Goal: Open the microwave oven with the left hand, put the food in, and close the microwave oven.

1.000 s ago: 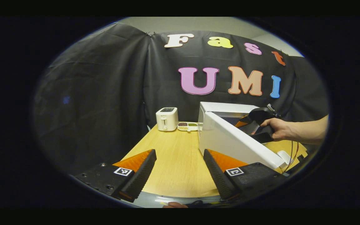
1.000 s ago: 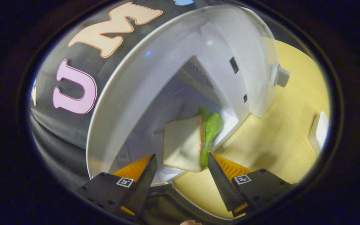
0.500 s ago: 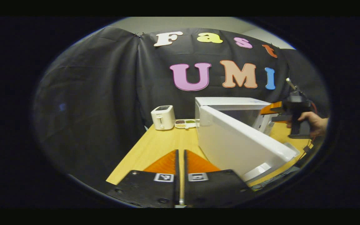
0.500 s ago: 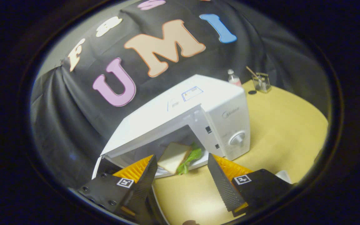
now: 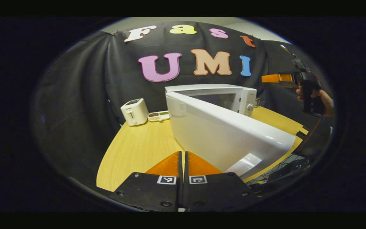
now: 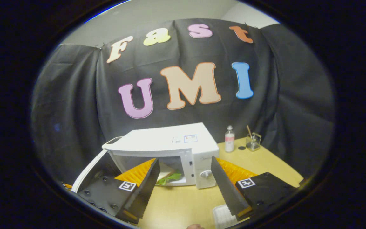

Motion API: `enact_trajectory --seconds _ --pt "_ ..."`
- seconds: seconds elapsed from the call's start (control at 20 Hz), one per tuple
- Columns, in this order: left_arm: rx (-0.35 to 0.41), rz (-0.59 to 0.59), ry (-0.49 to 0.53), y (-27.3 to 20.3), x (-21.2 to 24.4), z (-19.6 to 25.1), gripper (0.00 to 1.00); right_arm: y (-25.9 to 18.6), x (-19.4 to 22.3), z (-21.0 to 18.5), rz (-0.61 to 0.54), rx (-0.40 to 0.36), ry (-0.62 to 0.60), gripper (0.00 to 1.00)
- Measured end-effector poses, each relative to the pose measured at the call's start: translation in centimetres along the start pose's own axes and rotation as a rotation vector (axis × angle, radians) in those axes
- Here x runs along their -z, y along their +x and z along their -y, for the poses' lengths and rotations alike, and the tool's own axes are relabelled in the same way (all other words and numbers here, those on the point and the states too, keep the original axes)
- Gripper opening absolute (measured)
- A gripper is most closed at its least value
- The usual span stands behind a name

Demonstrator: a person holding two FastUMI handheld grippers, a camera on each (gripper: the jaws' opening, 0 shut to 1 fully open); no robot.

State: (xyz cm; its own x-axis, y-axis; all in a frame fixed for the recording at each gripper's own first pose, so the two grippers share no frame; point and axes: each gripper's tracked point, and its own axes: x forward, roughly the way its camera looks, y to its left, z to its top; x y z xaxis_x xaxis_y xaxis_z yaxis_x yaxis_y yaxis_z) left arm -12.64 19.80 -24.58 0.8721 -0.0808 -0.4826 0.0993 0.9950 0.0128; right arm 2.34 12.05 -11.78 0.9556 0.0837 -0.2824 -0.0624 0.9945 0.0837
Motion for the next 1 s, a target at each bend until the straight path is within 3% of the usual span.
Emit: enact_trajectory --seconds 0.25,0.5,0.55,0.8,0.85,0.9,1.0 --pt "0.039 0.010 0.065 1.1 -1.4 0.9 0.01 -2.7 -4.6 0.9 0.112 0.038 -0.101 0.92" --pt "0.087 -0.012 0.099 2.1 -2.7 3.8 0.01 -3.8 -6.8 4.4 0.158 0.086 -0.060 0.94" --pt "0.090 -0.011 0.108 2.3 -3.1 4.4 0.01 -3.9 -7.0 5.2 0.159 0.092 -0.051 1.00" --pt "0.103 -0.040 0.136 3.9 -3.9 7.4 0.01 -4.6 -7.7 9.0 0.171 0.106 -0.015 0.95" --pt "0.098 -0.036 0.136 4.1 -4.4 8.0 0.01 -4.7 -7.8 9.8 0.169 0.107 -0.014 1.00" --pt "0.098 -0.034 0.133 4.4 -4.7 8.7 0.01 -5.0 -8.1 10.5 0.174 0.108 -0.009 0.95" --pt "0.100 -0.040 0.124 5.3 -5.2 10.4 0.01 -5.6 -8.3 11.4 0.172 0.095 -0.004 0.94"
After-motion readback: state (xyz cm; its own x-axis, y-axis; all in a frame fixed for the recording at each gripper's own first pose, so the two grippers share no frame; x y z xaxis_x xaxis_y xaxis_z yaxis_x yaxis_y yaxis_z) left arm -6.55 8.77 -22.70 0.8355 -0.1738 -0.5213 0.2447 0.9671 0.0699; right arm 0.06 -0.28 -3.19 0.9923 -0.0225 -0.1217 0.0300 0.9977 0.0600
